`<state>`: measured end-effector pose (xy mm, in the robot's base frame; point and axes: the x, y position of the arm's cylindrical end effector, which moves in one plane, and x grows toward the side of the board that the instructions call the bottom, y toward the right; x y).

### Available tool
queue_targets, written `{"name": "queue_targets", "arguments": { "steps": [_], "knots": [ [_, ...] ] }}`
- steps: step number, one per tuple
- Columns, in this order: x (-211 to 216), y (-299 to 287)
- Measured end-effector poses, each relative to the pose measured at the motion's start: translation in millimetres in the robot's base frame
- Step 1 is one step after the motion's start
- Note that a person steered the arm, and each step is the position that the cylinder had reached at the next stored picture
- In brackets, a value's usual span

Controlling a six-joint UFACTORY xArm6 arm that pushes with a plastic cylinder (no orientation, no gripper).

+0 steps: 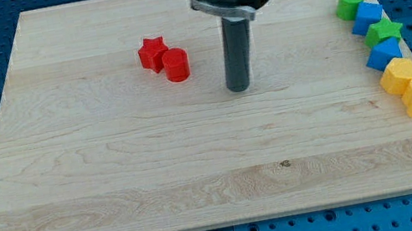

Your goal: Push the red circle towards up

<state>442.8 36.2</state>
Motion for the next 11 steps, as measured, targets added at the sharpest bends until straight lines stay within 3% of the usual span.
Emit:
{"name": "queue_targets", "arguments": {
  "steps": [2, 3, 6, 9, 11],
  "knots": [
    [-4, -111],
    [-37, -100],
    [-59, -36],
    [-112, -47],
    [-86, -35]
  ]
}}
